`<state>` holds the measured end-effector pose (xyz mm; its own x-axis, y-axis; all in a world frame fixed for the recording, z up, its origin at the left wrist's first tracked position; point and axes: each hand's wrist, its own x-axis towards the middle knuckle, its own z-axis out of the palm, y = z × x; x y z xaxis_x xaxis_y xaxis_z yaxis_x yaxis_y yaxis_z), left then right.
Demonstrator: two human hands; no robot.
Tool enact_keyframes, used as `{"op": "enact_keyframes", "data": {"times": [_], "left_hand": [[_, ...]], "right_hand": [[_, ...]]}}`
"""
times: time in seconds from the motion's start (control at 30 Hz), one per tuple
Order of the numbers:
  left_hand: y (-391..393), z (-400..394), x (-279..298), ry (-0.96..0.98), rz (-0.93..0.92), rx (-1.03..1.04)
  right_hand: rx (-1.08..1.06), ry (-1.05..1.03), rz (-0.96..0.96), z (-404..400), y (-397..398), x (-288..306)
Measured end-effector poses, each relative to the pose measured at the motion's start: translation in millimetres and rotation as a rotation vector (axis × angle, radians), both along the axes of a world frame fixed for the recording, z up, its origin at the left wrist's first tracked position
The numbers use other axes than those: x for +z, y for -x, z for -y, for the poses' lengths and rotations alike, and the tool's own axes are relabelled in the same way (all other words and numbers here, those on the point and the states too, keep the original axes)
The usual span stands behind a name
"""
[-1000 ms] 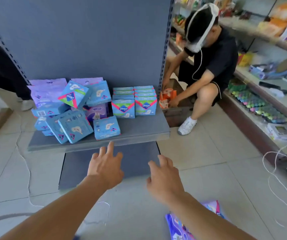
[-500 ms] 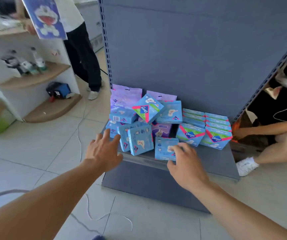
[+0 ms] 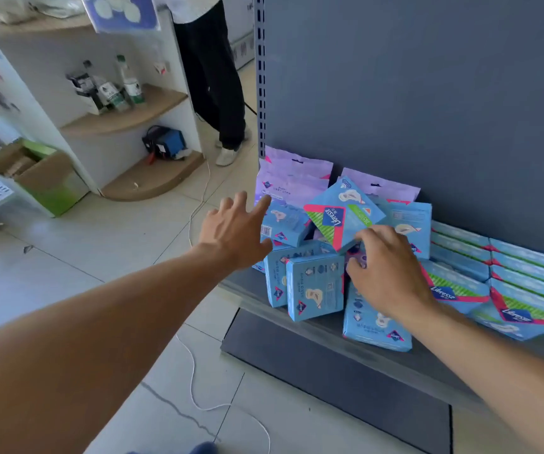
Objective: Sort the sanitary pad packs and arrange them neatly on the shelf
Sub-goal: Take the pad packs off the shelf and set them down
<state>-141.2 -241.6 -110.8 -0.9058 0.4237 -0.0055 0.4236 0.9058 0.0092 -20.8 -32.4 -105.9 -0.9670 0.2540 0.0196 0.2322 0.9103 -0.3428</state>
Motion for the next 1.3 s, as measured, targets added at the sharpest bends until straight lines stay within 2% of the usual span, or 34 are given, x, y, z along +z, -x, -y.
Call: {"op": "enact_keyframes", "data": {"times": [0.13,0.33,0.53,0.67,0.8,1.0,1.3], "left_hand": [[40.1,-27.4,-17.6,-0.063,-0.016,0.048],[86.9,-44.7,-37.8,-0.447,0.099,0.273],[132.6,-40.1,-46.8,-0.493,0.151,0.309],[155.3,-36.9,-59.3,-0.551,0.330,0.295],[173.8,-38.9,-74.1,-0.708,0.572,0.308],[191.1,-44.0,-84.2,-0.838,0.754,0.328],[195.3,-32.3,-72.8,-1.009,0.780,0.306]], "right_hand": [[0.051,-0.001,-0.093,-21.3,50.6,-9.6],[0.175,-0.143,-0.180,-30.5,109.4,-21.1],[0.236,-0.238,-0.181,-14.4,165.0,-26.6],[0.254,-0.308,-0.107,-12.3,191.2,-38.0],[0.216,-0.352,-0.045,-18.4,198.6,-42.0],[0.237,-0.376,-0.037,-39.5,186.1,-42.7],[0.228,-0.400,0.016,-63.0,151.0,-48.3]]}}
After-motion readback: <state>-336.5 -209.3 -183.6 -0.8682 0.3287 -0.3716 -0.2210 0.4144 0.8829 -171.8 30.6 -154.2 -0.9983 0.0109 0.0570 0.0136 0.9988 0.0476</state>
